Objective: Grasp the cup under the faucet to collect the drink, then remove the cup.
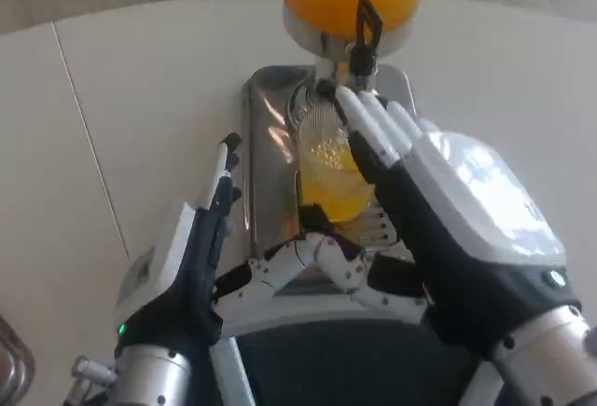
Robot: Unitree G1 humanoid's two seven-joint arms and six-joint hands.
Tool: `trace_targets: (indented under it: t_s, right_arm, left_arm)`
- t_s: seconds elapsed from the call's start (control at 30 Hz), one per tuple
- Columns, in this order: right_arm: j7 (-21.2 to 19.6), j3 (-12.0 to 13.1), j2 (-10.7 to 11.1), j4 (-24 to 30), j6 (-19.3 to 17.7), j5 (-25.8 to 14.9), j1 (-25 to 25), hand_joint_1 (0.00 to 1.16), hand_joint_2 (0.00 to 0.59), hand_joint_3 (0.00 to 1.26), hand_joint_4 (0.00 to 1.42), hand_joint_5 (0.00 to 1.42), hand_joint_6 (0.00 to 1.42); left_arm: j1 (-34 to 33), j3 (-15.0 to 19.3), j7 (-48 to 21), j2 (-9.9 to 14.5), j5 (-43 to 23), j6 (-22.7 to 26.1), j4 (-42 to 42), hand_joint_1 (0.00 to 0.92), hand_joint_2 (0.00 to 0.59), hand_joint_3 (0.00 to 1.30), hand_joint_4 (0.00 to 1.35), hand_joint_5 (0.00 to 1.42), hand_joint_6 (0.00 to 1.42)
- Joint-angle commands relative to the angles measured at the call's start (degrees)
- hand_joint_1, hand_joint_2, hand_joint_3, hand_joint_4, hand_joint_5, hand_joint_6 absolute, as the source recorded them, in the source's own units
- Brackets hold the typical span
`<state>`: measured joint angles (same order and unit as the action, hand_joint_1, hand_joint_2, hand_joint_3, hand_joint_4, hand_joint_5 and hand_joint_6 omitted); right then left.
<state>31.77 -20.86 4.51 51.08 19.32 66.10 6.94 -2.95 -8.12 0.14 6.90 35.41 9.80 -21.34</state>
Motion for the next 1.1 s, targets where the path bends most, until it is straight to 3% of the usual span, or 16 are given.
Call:
trace_targets:
  t_s: [0.03, 0.23, 0.43, 0.57, 0.83, 1.1]
  right_arm:
    - [3.48, 0.55, 1.20, 4.55, -2.83, 3.16, -5.56, 0.60, 0.491, 0.02, 0.00, 0.00, 0.00]
    - [7.57, -0.38, -1.40, 7.71, -5.56, 7.98, -10.51, 0.64, 0.483, 0.02, 0.00, 0.00, 0.00]
    - [12.89, -1.37, -6.92, 8.92, -9.65, 16.75, -17.46, 0.64, 0.481, 0.02, 0.00, 0.00, 0.00]
    - [13.92, -0.78, -9.14, 8.92, -11.82, 19.46, -20.28, 0.65, 0.481, 0.02, 0.00, 0.00, 0.00]
    - [12.03, -0.41, -9.76, 8.92, -14.53, 19.10, -28.05, 0.66, 0.460, 0.03, 0.00, 0.00, 0.00]
    - [9.89, 0.97, -10.21, 8.92, -16.85, 19.77, -32.26, 0.68, 0.442, 0.04, 0.00, 0.00, 0.00]
  left_arm:
    - [-0.56, -0.60, 0.94, -0.03, -0.83, -1.00, 1.75, 0.170, 0.054, 0.00, 0.00, 0.18, 0.35]
    - [-1.19, -0.75, 1.33, -0.12, -1.81, -1.15, 3.12, 0.165, 0.052, 0.00, 0.00, 0.18, 0.35]
    - [-1.81, -0.82, 2.55, -0.73, -2.15, -1.24, 4.39, 0.166, 0.047, 0.00, 0.00, 0.18, 0.35]
    - [-2.09, -1.22, 3.90, -1.48, -1.79, -1.11, 5.09, 0.198, 0.041, 0.00, 0.00, 0.19, 0.34]
    - [-3.66, -1.96, 9.11, -3.63, -2.44, -3.91, 8.46, 0.239, 0.036, 0.00, 0.00, 0.20, 0.31]
    - [-5.74, -2.36, 10.93, -5.19, -4.50, -4.82, 12.03, 0.260, 0.032, 0.00, 0.00, 0.21, 0.30]
